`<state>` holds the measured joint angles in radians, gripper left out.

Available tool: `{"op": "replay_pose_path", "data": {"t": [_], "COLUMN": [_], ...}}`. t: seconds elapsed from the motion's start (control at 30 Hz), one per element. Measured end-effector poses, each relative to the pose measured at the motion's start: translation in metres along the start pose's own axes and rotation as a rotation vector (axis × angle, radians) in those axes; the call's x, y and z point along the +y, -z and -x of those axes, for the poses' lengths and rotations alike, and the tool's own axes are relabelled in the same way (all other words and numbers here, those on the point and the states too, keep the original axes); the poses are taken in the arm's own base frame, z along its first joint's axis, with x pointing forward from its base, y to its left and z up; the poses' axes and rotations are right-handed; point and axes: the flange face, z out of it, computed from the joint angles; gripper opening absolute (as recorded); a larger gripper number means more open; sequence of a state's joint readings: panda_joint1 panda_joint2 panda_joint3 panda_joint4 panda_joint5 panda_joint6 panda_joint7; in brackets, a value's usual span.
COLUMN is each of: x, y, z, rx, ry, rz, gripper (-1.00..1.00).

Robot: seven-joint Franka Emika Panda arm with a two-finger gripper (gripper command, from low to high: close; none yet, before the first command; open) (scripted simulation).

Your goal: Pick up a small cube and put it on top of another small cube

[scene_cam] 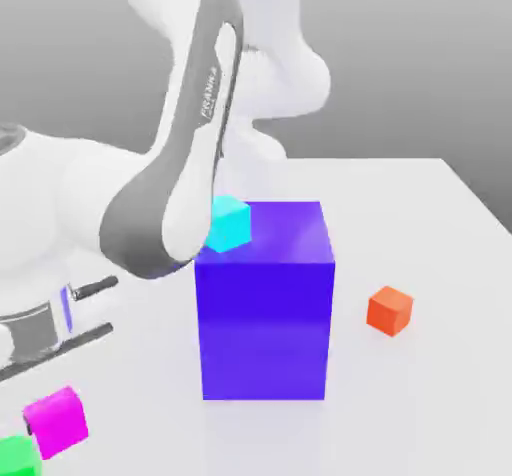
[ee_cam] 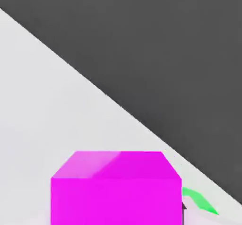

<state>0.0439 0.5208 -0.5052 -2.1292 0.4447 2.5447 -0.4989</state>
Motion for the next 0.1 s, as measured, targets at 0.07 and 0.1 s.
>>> {"op": "replay_pose_path", "data": {"t": [0.07,0.1], "x": [0.0000,0.0000], "y": [0.0000,0.0000], "z": [0.0000,0.0000], "rx": [0.000,0.000], "ry": [0.000,0.000], "rz": [0.000,0.000], "gripper": [1.00,1.00]}}
